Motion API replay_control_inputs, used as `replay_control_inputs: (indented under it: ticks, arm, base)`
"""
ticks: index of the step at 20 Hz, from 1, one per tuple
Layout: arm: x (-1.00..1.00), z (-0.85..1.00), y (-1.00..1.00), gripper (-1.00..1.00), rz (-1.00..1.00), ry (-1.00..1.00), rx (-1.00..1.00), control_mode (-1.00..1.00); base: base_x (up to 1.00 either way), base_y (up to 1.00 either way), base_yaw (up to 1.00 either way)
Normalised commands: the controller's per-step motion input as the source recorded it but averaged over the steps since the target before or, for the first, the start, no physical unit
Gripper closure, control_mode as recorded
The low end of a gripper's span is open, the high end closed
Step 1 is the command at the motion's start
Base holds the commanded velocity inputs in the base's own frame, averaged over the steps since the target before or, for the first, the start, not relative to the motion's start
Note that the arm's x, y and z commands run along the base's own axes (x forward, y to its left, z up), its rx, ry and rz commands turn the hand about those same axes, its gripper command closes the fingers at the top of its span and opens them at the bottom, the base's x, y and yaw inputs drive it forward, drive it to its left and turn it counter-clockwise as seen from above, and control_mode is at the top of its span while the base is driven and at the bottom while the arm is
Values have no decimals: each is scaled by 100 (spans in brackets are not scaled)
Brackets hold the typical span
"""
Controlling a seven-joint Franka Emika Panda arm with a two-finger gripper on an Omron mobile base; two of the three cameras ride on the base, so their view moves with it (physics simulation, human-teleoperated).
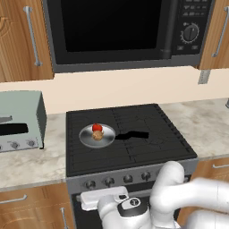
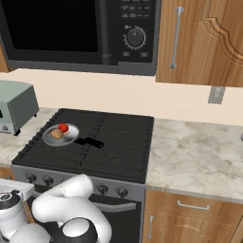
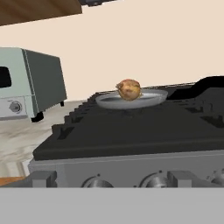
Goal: Place the pan on the front left burner on the stove. Then place the tomato and the onion in the pan and turn on the front left burner.
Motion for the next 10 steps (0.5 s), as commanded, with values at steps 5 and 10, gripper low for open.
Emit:
replay_control_inputs:
  ticks: [5, 10]
  arm:
    - [9, -24, 3, -100, 0, 0, 2, -100]
    - [8, -12, 0, -100, 0, 0, 2, -100]
  base:
    - [0, 0, 0]
    - [0, 0, 0]
